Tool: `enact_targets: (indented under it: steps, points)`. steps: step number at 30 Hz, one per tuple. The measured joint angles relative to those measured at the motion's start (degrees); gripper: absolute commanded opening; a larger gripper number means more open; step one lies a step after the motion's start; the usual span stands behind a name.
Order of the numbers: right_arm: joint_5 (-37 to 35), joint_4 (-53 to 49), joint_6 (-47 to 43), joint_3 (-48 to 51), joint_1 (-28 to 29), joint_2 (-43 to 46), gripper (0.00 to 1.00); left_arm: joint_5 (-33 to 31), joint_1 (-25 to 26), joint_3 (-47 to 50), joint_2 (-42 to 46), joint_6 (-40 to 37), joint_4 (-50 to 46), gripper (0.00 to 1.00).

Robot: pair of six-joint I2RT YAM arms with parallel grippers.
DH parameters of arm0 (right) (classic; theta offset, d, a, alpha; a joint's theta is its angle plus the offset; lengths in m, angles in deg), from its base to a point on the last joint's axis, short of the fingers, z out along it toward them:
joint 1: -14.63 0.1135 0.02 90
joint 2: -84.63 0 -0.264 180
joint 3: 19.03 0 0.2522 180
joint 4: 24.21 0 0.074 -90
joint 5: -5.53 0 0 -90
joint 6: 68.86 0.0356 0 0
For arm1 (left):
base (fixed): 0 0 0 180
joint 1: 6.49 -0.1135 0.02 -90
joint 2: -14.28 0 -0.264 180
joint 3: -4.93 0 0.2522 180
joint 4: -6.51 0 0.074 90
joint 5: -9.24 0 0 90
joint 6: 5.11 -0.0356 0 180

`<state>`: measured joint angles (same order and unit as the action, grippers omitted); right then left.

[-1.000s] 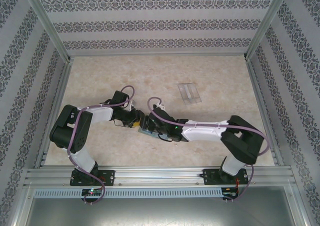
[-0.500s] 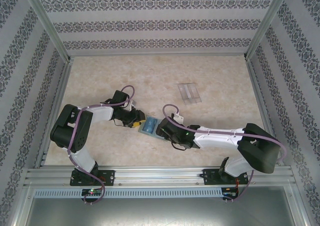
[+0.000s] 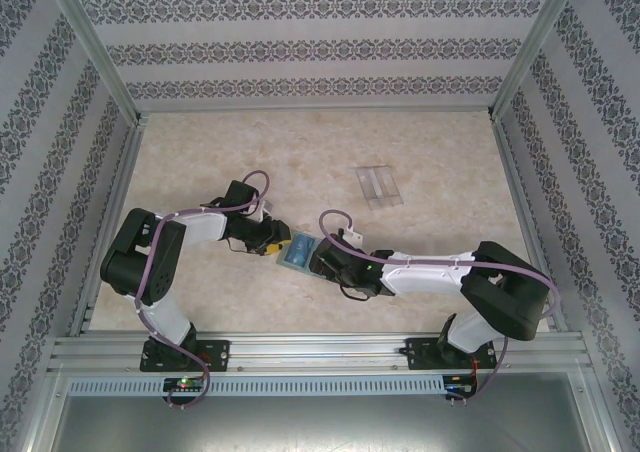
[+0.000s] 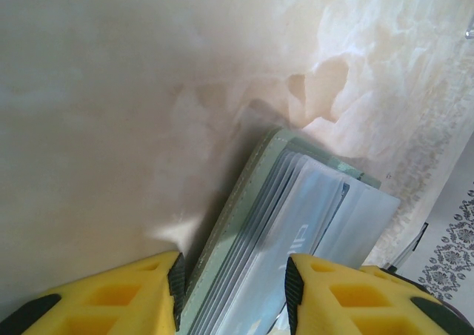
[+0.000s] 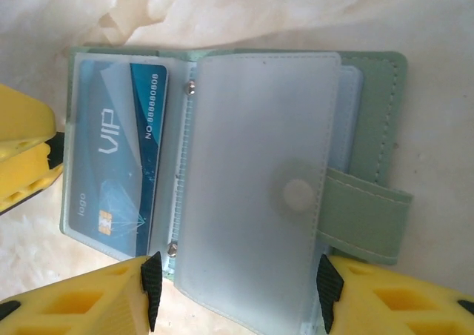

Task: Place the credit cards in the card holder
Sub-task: Flip over the card slot in the card holder.

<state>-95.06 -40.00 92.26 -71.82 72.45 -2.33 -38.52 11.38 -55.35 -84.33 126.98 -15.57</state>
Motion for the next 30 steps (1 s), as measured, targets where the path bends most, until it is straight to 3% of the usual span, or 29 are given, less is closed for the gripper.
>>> enact_targets:
  steps: [16,30]
  points:
    - [2.1,8.0,-6.8,-4.0,-0.7,-2.0,0.58,1.4,-1.0,0.0,0.0,1.8,0.2,0.44]
    - [7.6,16.9,-14.1,-14.2,-1.6,-13.5,0.57,4.0,-12.5,0.0,5.1,5.1,-1.8,0.47]
